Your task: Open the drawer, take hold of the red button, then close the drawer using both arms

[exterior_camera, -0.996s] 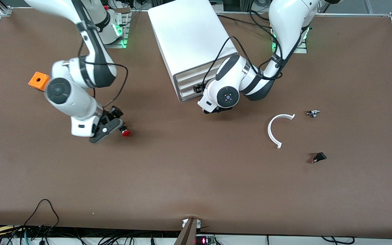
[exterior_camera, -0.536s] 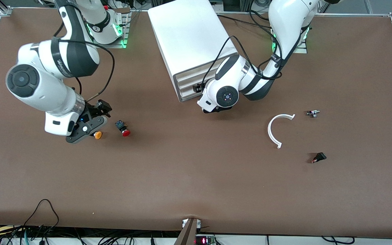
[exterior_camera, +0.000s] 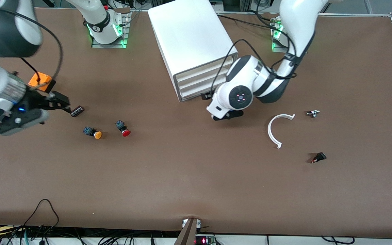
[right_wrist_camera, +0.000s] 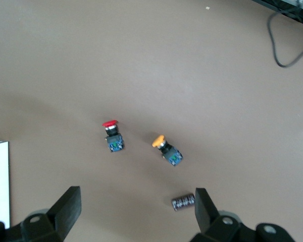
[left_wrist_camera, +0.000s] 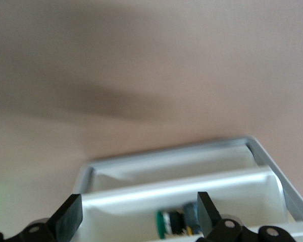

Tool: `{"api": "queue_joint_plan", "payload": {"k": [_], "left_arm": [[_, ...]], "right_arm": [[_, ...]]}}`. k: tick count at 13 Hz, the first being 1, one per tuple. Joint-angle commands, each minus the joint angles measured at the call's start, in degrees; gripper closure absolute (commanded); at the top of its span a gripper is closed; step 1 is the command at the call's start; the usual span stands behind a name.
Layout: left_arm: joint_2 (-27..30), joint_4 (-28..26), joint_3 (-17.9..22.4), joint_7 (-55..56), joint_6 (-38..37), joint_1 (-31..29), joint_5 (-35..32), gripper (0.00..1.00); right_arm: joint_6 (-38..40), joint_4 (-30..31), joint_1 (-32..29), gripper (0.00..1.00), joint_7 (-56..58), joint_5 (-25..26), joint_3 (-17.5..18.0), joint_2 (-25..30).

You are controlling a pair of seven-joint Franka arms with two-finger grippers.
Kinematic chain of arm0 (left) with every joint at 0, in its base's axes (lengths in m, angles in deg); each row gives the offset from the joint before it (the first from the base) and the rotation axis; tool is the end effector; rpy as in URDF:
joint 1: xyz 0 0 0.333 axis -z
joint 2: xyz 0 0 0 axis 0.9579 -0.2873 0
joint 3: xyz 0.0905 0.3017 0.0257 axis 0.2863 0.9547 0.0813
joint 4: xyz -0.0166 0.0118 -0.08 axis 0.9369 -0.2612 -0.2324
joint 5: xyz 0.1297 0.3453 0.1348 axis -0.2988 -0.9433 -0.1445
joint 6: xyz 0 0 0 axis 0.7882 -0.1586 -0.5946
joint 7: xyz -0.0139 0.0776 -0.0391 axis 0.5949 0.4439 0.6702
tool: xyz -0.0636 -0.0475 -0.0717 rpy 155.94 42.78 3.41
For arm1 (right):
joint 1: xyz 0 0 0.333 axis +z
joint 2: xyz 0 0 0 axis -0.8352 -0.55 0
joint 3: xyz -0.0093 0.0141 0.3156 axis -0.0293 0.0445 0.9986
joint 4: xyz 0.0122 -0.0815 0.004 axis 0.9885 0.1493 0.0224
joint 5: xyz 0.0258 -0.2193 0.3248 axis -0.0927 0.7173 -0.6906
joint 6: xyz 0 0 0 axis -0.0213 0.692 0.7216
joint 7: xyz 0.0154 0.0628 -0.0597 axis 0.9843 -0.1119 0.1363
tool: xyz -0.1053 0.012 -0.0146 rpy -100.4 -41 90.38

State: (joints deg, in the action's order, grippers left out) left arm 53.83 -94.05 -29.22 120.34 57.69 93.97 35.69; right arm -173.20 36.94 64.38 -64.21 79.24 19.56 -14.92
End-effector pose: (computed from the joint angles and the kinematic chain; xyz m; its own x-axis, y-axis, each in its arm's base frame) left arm 0.5323 -0.3864 0.3135 0.8776 0.1919 -0.4393 0.2257 -0.9739 0.0256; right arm 0.6254 0.0409 0.5492 0.9244 0.3797 0.0366 0.3813 -0.9225 -0.0607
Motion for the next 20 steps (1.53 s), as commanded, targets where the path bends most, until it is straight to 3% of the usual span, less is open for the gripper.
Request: {"api": "queue_joint_plan", "payload": {"k": [1, 7, 8, 12, 17, 18, 20], "left_arm": [[2.3, 1.0, -0.1, -2.6, -2.8, -2.3, -6.1, 0.00], [3.1, 10.8, 0.0, -19.6, -12.2, -11.9, -9.8, 0.00], [3.1, 14.9, 0.0, -23.3, -16.2, -14.6, -9.8, 0.00], [4.0, 23.1, -0.3, -29.0, -24.2, -17.8, -14.2, 0.00], [9.6, 22.5, 1.7, -38.6, -24.3, -19.8, -18.5, 0.00], [11.4, 20.9, 4.4, -38.8, -24.1, -19.8, -17.4, 0.00], [17.6, 11.9, 8.2, -39.5, -19.3, -20.7, -13.1, 0.00]], "right_arm": [[3.4, -0.1, -3.1, 0.00, -0.2, 0.5, 2.6, 2.4], [11.7, -3.6, -3.5, 0.00, -0.1, 0.8, -2.8, 3.2], [12.3, -3.6, -3.5, 0.00, -0.2, 1.1, -3.8, 3.3], [13.1, -3.9, -3.4, 0.00, 0.1, 5.3, -3.6, 3.3], [15.0, -4.8, -3.3, 0.00, -0.3, 5.3, -3.4, 3.5], [15.5, -4.7, -3.3, 0.00, -0.3, 5.3, -3.3, 4.6], [16.3, -4.6, -3.4, 0.00, -0.3, 4.8, -3.8, 5.6]]}}
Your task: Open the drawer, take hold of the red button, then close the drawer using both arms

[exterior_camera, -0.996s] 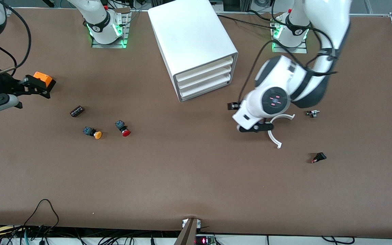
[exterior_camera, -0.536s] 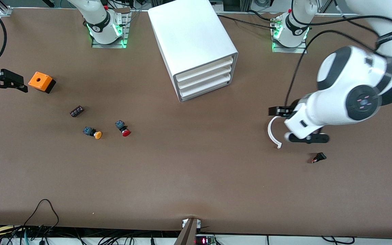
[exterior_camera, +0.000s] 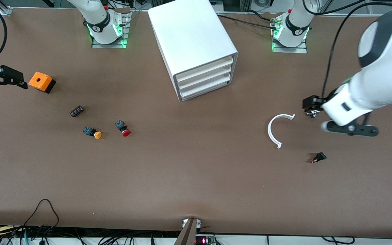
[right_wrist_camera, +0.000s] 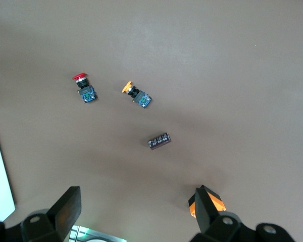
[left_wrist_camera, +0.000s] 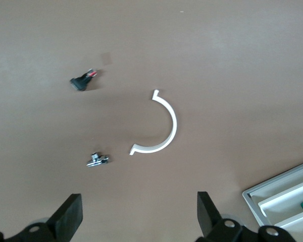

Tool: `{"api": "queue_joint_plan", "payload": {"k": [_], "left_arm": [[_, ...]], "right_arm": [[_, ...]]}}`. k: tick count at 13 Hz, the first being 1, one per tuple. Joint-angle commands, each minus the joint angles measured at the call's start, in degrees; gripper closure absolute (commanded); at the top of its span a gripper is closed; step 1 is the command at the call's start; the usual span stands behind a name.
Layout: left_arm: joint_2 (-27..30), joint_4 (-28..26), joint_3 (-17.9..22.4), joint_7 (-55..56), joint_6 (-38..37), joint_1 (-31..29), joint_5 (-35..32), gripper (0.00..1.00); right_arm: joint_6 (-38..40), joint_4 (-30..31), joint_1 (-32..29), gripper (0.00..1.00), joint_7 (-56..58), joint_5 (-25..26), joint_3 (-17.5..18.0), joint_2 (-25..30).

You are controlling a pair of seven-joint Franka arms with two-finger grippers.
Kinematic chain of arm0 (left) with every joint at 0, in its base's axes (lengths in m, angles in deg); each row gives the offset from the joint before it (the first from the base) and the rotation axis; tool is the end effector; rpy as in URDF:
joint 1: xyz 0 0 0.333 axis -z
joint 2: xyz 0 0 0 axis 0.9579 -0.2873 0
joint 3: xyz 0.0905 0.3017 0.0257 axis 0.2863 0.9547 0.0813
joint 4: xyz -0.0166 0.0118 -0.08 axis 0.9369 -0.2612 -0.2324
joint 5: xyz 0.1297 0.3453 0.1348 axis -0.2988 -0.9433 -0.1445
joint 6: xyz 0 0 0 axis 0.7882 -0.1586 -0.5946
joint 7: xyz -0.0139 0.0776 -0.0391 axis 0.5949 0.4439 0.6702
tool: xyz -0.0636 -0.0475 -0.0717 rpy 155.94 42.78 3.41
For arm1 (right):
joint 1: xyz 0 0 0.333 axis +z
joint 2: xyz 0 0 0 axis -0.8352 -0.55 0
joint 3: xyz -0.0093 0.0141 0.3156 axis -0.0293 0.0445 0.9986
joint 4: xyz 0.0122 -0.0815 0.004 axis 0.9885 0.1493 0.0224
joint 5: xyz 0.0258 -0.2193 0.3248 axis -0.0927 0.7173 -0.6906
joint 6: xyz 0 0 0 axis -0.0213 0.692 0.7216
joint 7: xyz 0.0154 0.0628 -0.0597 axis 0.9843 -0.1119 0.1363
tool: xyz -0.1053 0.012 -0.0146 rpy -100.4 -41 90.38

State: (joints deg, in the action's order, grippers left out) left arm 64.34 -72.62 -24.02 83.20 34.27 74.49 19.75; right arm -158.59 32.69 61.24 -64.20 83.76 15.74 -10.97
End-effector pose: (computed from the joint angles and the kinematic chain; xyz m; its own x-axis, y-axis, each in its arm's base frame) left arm 0.6345 -0.1005 0.5647 0.9839 -0.0820 -0.1586 -0.0854 -0.9962 -0.0145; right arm 0.5841 -0.0376 0.6050 0.9560 0.2774 -0.0952 0.2764 -0.9608 -0.0236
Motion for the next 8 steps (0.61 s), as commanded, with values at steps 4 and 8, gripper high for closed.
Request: {"api": "queue_joint_plan", "payload": {"k": [4, 8], "left_arm": [[16.6, -22.5, 7.5, -7.1, 14.0, -1.3, 4.2, 0.00], [19.9, -28.4, 8.9, -9.8, 16.7, -1.2, 3.8, 0.00]], "right_arm": [[2.2, 0.2, 0.0, 0.00, -0.4, 0.4, 0.5, 2.4], [-1.0, 2.8, -0.1, 0.00, -0.5, 0.8, 0.5, 3.2]]}}
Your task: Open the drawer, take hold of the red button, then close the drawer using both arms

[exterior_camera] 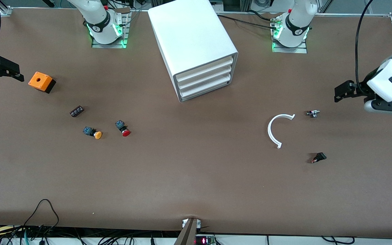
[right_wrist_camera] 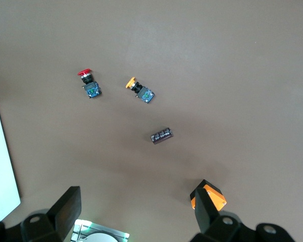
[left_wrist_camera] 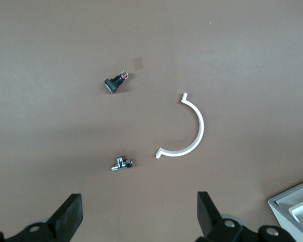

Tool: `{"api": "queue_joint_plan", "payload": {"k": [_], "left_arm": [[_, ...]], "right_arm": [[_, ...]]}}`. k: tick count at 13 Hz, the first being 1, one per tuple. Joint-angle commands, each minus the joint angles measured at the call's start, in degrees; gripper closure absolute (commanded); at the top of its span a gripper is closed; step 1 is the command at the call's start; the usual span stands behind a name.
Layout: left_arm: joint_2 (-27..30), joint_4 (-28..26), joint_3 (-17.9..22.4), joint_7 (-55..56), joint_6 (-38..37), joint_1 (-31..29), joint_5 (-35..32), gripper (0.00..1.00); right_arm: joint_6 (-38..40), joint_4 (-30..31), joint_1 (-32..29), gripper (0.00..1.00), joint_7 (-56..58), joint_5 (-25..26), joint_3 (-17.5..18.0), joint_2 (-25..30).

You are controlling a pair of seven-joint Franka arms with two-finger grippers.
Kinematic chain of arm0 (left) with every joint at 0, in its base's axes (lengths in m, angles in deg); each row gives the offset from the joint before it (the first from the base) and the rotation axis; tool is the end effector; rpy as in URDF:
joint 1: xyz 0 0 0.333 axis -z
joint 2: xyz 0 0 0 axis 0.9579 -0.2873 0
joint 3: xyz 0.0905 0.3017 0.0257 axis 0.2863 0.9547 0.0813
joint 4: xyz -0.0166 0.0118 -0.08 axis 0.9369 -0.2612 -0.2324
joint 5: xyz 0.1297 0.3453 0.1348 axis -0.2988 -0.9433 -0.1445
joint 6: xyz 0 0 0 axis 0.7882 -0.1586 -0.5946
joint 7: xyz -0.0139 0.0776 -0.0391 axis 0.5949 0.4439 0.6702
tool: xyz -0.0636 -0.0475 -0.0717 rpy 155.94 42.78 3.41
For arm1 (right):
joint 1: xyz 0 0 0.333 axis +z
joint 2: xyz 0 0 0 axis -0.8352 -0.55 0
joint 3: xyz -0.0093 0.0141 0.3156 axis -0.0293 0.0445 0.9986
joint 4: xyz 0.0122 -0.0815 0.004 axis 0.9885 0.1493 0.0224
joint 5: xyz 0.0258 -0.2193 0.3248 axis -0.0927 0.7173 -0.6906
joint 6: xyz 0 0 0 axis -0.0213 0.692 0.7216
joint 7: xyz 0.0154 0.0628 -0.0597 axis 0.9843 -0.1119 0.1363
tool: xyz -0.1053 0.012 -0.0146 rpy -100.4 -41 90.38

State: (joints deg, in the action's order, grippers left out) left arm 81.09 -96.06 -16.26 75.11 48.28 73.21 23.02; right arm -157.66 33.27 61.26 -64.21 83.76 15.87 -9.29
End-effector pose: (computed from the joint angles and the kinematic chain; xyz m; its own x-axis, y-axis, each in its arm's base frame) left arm 0.5799 -0.0256 0.5699 0.9961 -0.0804 -0.0378 -0.0804 -0.9968 -0.0009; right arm 0.5740 -0.0367 0.6159 0.9557 0.2798 -0.0912 0.2785 -0.9601 -0.0273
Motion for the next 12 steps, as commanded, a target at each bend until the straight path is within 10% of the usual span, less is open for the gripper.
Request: {"api": "queue_joint_plan", "payload": {"k": [1, 12], "left_arm": [[4.2, -5.7, 1.3, -1.6, 4.0, 0.0, 0.3, 0.00], [4.9, -5.7, 0.9, 1.2, 1.3, -0.2, 0.2, 0.00]], "right_arm": [[-3.6, 4.7, -0.1, 0.00, -0.4, 0.8, 0.5, 3.1], [-4.6, 9.7, -0.1, 0.00, -0.4, 0.5, 0.3, 6.6]]}}
